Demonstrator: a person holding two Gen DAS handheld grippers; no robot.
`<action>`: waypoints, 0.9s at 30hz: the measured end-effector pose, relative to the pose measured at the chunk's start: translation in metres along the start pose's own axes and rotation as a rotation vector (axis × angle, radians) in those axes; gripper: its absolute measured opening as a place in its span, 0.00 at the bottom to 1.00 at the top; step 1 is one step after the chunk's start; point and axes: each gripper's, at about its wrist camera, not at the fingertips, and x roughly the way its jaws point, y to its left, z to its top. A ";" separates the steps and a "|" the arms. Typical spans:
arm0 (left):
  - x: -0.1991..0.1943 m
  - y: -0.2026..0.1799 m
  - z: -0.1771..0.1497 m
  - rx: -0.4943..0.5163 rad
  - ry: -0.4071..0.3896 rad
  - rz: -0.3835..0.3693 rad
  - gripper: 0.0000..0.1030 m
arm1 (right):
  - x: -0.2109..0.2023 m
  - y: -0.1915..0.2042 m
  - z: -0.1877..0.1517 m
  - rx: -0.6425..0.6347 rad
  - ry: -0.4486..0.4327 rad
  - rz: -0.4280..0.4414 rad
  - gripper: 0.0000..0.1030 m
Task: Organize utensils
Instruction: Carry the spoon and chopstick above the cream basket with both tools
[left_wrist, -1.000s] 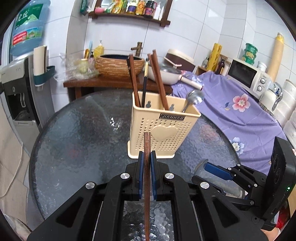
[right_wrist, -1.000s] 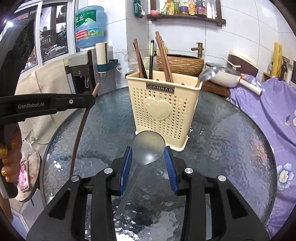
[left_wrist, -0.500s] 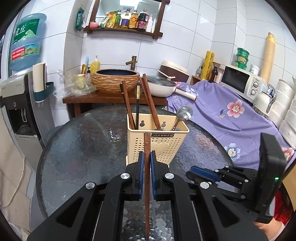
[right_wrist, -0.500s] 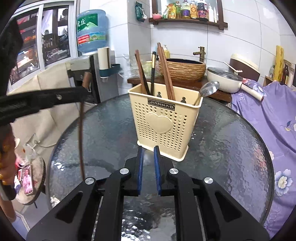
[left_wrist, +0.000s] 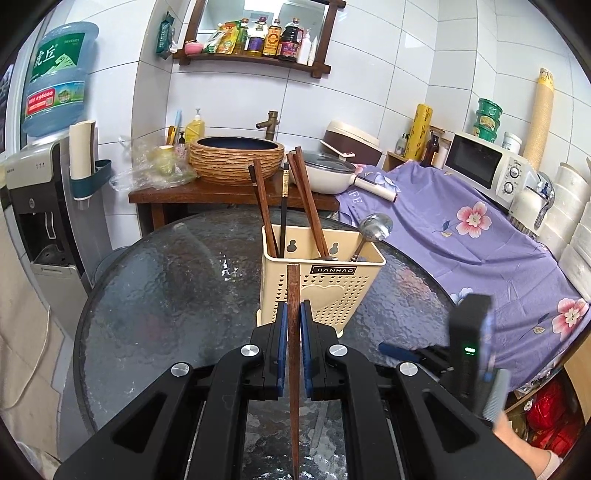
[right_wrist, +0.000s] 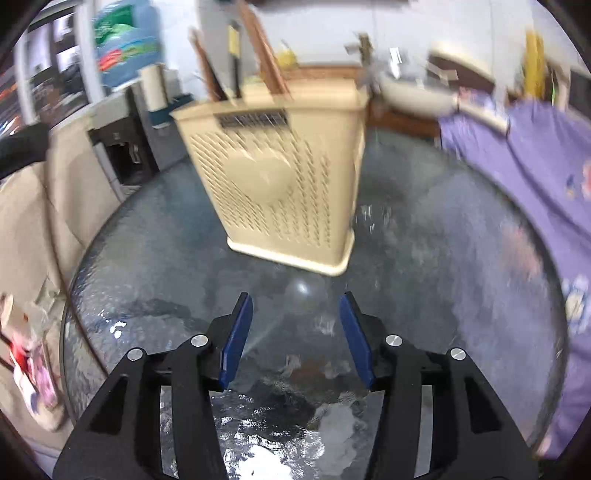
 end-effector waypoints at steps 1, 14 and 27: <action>-0.001 -0.001 0.000 0.000 -0.001 -0.001 0.06 | 0.009 -0.001 -0.002 0.024 0.023 -0.008 0.49; -0.003 0.000 0.002 -0.004 -0.006 -0.007 0.06 | 0.063 0.017 -0.003 0.095 0.095 -0.163 0.49; -0.001 0.004 0.004 -0.009 -0.005 -0.017 0.06 | 0.076 0.026 0.008 0.063 0.088 -0.207 0.36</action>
